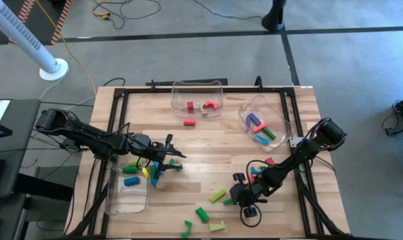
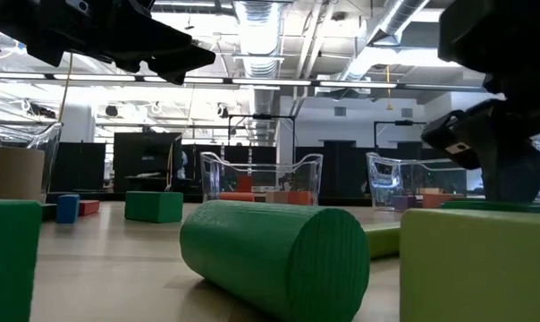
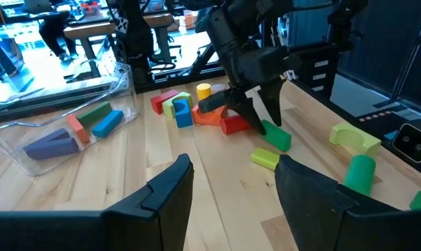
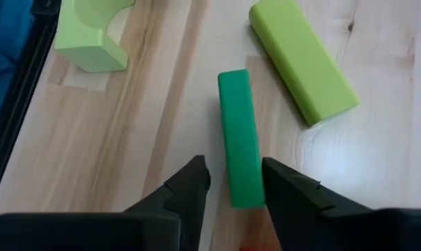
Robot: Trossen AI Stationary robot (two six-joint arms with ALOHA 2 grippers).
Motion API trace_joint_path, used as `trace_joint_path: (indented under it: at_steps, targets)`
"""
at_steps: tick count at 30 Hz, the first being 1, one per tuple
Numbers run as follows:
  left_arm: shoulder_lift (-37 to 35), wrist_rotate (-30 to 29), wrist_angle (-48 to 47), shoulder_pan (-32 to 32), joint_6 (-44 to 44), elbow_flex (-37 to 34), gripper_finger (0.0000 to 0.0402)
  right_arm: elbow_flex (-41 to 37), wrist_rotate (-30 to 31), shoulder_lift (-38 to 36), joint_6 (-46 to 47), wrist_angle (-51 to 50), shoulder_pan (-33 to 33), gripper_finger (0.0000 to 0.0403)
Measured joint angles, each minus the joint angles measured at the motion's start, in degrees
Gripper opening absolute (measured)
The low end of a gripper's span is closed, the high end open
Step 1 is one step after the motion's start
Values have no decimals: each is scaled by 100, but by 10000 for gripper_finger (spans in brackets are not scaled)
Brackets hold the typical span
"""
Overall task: Sort blocks by size
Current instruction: Put the green rectangular block into the right transparent bin, then put the red cylindrical block into the left transparent bin
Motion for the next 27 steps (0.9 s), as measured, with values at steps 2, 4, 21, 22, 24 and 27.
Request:
trace_joint_path:
  at_steps: [2, 4, 21, 22, 24, 27]
  targets:
    - [0, 0, 0, 0, 2, 0, 194, 83, -2, 0, -6, -69, 0, 177]
    - [0, 0, 0, 0, 2, 0, 194, 205, -7, -2, -27, -275, 0, 183]
    - [1, 0, 0, -1, 3, 0, 194, 1453, -15, -2, -186, -3259, 37, 218]
    - [0, 0, 0, -1, 19, 0, 194, 1481, -12, -2, -287, -3287, 38, 216]
    - [0, 0, 0, 0, 26, 0, 194, 1496, 11, -2, -512, -3304, 54, 211]
    - [0, 0, -2, -1, 54, 0, 194, 1496, 121, -2, -859, -3508, 96, 207]
